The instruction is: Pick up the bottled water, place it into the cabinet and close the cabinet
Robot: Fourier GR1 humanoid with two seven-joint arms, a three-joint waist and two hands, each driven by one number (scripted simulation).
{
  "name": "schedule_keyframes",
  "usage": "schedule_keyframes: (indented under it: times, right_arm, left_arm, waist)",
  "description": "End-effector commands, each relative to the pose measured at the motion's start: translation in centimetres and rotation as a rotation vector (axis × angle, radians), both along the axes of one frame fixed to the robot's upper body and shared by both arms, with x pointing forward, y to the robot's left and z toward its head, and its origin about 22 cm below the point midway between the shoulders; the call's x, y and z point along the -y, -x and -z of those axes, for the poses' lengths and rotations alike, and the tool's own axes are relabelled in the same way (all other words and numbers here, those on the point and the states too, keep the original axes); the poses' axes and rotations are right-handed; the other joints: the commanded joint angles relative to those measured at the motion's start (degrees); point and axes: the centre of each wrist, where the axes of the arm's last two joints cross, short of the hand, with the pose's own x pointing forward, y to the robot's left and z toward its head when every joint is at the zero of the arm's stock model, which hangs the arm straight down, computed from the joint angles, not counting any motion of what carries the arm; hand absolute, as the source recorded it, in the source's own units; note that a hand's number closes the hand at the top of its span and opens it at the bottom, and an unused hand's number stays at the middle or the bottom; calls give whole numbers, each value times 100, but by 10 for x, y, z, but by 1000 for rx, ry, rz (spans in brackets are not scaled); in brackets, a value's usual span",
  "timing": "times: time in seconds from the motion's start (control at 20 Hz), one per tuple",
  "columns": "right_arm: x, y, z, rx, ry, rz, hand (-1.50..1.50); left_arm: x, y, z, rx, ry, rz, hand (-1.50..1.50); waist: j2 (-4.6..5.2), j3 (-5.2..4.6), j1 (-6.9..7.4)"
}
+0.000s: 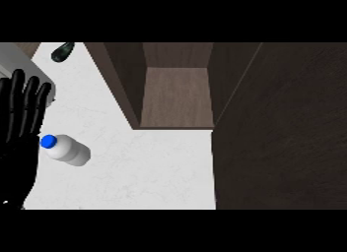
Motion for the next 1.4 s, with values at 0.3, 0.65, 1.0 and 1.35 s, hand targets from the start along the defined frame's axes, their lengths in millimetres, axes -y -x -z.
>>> schedule_keyframes:
  times: [0.3,0.65,1.0,1.35]
  right_arm:
    - [-15,27,20,-180,-201,-148,-150]
    - [-7,55,28,-289,-276,-211,-150]
    - [-11,85,24,-285,-297,-214,-150]
    - [-3,88,21,-296,-288,-216,-150]
  left_arm:
    - [-8,-3,45,-323,282,-202,-150]
    - [2,29,35,-395,404,-246,-150]
    - [9,68,46,-405,402,-278,-150]
    - [-15,65,51,-407,398,-291,-150]
  waist:
    - [166,188,123]
    - [46,209,63]
    - [47,206,61]
    - [56,205,64]
